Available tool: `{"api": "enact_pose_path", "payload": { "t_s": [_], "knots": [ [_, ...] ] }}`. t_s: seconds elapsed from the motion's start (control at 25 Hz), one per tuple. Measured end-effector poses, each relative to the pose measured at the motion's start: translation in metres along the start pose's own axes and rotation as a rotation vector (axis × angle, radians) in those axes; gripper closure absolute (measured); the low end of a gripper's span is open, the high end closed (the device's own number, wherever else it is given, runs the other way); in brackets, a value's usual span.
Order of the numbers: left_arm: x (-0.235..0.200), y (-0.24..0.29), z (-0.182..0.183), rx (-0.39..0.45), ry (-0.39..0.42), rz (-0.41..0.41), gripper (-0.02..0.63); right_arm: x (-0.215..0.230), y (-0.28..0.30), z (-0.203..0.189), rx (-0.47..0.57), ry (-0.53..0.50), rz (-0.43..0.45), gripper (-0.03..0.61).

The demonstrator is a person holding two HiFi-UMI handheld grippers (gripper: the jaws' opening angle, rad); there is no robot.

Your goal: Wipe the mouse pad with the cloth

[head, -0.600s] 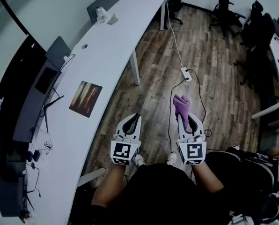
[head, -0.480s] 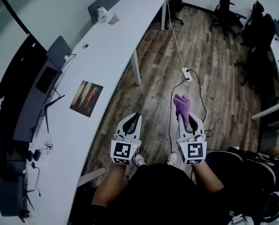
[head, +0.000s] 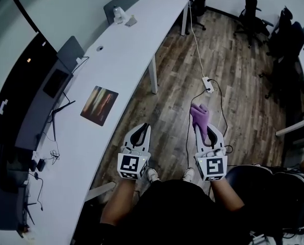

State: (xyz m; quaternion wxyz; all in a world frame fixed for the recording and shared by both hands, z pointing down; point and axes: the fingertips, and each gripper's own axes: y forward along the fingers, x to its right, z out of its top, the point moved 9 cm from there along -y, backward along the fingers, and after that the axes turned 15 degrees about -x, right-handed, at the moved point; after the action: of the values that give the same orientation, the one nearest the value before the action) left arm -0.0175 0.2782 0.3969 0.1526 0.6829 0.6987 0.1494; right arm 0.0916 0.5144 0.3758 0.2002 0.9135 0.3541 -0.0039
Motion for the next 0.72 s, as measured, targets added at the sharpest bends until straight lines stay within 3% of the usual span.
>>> {"api": "enact_pose_path", "payload": {
  "t_s": [0.48, 0.72],
  "knots": [
    [-0.068, -0.037, -0.021, -0.003, -0.042, 0.118, 0.569, -0.043, 0.034, 0.016, 0.014, 0.045, 0.094, 0.506],
    [-0.101, -0.060, -0.034, -0.006, -0.074, 0.150, 0.569, -0.079, 0.053, 0.029, 0.015, 0.001, 0.120, 0.506]
  ]
}}
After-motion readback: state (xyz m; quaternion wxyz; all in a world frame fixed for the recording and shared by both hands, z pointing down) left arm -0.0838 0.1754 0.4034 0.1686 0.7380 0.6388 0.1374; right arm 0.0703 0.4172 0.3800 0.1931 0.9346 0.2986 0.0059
